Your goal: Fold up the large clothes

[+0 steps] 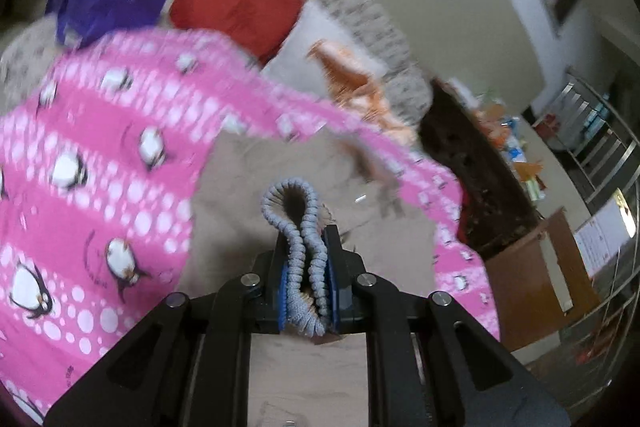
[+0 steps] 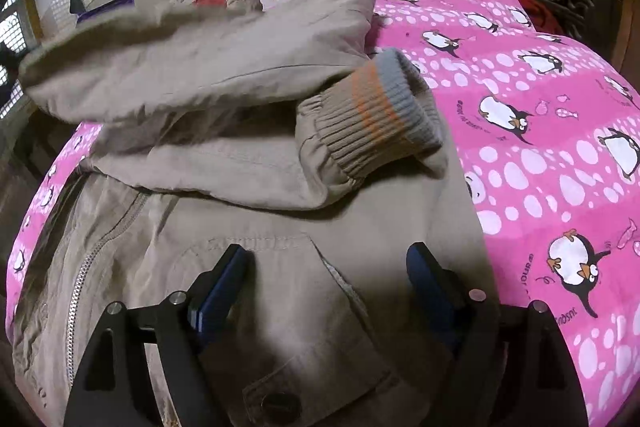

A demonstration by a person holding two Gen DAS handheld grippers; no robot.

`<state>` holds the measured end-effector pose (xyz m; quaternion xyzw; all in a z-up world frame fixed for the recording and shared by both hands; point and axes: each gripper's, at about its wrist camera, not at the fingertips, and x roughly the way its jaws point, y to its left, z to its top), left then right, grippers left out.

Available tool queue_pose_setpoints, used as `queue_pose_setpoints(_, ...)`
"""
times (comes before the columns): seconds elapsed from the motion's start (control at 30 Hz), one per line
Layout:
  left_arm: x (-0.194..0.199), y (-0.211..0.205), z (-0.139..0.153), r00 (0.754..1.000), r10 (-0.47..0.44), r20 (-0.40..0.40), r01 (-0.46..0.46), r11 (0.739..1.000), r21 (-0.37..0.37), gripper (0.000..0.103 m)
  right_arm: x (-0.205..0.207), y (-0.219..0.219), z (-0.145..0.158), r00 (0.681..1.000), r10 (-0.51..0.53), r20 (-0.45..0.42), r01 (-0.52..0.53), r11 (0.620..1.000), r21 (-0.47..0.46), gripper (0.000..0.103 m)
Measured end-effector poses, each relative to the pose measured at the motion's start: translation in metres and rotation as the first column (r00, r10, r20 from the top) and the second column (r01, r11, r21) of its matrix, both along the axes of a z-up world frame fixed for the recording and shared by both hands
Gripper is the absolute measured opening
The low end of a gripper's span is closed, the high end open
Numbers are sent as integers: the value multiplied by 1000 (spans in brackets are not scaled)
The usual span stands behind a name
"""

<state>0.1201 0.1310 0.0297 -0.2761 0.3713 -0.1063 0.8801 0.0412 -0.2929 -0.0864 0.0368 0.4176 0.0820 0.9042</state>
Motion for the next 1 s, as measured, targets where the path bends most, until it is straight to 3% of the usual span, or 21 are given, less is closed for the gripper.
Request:
queue_pose_setpoints(0.13, 18, -8, -49, 997, -31, -72, 36, 998, 59, 17, 2, 2, 0, 1000, 4, -5, -4, 1000, -1, 85)
queue_pose_setpoints(0.23, 25, -4, -74, 991, -7, -133, 24, 992, 124, 38, 4, -2, 2, 1000, 9, -21, -8, 1000, 28, 87)
queue_pose_setpoints(0.3, 21, 7, -79, 987, 31, -156, -9, 990, 137, 40, 3, -7, 9, 1000, 11, -30, -9, 998, 66, 87)
queue_pose_setpoints(0.4, 6, 25, -68, 988, 110, -112, -89, 980, 180, 46, 0, -12, 28, 999, 30, -19, -28, 995, 94, 84)
queue_pose_setpoints(0.53, -12, 37, -54, 979, 202, -19, -193, 955, 224, 46, 6, 2, 78, 986, 121, 114, -125, 992, 26, 77)
queue_pose_setpoints(0.6, -17, 29, -52, 980, 198, 15, -196, 949, 245, 46, 28, 20, 95, 972, 203, 119, -205, 979, 12, 57)
queue_pose_setpoints(0.63, -18, 24, -51, 981, 194, 27, -194, 948, 253, 46, 39, 29, 98, 971, 214, 106, -216, 976, 7, 33)
queue_pose_setpoints(0.67, -15, 20, -50, 981, 191, 34, -193, 947, 257, 46, 54, 40, 99, 969, 232, 84, -233, 972, 4, 18)
queue_pose_setpoints(0.73, -14, 10, -50, 984, 176, 33, -179, 953, 244, 46, 79, 64, 89, 958, 283, 42, -283, 959, -11, 18)
queue_pose_setpoints(0.83, -12, -12, -52, 993, 115, 24, -117, 965, 233, 46, 112, 69, 58, 966, 253, -51, -257, 964, -75, 13)
queue_pose_setpoints(0.9, -8, -26, -56, 998, 68, 15, -69, 966, 247, 54, 128, 50, 39, 980, 171, -98, -183, 976, -122, 4)
queue_pose_setpoints(1.0, 3, -40, -71, 998, 55, -28, -45, 962, 269, 54, 140, 7, 21, 984, 111, -141, -123, 989, -80, 0)
